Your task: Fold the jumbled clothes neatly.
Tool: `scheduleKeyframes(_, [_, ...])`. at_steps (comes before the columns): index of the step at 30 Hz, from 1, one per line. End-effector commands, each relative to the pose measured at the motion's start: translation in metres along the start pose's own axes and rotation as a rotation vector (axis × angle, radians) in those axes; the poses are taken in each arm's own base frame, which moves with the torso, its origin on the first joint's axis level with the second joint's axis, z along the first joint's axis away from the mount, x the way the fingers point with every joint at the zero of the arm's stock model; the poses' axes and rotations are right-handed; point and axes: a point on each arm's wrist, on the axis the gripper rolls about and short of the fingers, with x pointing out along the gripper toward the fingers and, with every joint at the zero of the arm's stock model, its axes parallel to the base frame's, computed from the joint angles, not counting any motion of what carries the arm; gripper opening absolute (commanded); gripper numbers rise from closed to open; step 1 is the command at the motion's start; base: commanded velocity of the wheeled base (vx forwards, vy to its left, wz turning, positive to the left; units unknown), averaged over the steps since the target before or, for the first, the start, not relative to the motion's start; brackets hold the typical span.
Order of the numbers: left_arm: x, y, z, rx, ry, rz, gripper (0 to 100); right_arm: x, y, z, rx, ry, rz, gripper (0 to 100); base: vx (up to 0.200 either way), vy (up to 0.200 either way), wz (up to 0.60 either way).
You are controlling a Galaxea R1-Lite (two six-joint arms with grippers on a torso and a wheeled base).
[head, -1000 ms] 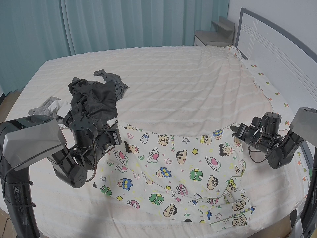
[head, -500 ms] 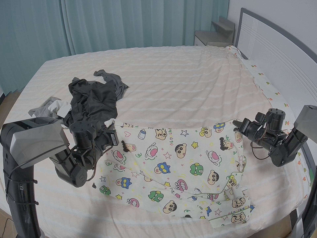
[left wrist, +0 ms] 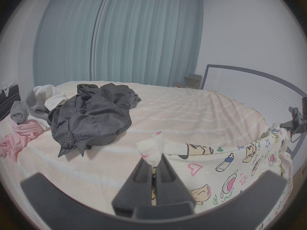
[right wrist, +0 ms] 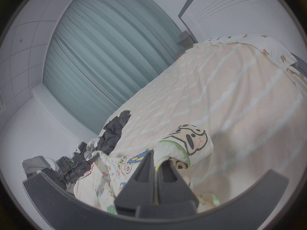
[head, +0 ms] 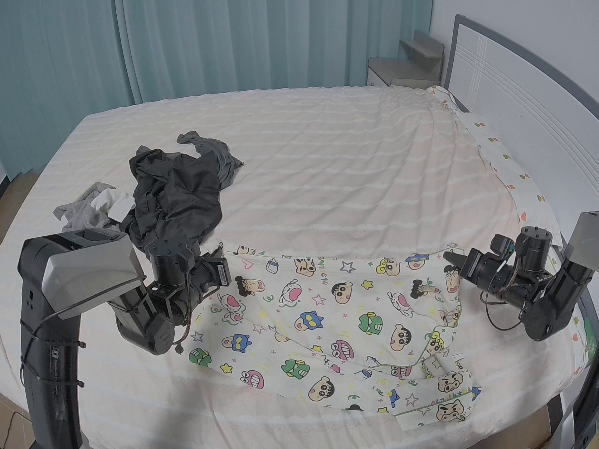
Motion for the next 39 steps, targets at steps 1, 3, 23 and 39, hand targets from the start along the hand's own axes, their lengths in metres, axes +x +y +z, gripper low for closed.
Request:
scheduleKeyframes(1, [-0.001,0.001,-0.007,0.002,0.017,0.004,0,-0.017,-0.003,-0.019,-0.017,0.072,-0.001,0,0.0,0.0,0.0])
scheduleKeyframes(3, [-0.003,0.002,-0.01,0.006,0.032,0.008,0,-0.027,-0.005,-0.029,-0.054,0.105,-0.006,0,0.0,0.0,0.0])
scheduleKeyframes(23, [-0.018,0.0,-0.056,0.025,0.114,-0.008,0,-0.068,-0.021,-0.095,-0.234,0.384,-0.019,0,0.0,0.0,0.0])
scheduleKeyframes(39, [-0.028,0.004,-0.08,0.03,0.145,0.0,0,-0.073,-0.022,-0.114,-0.25,0.486,-0.021,0,0.0,0.0,0.0])
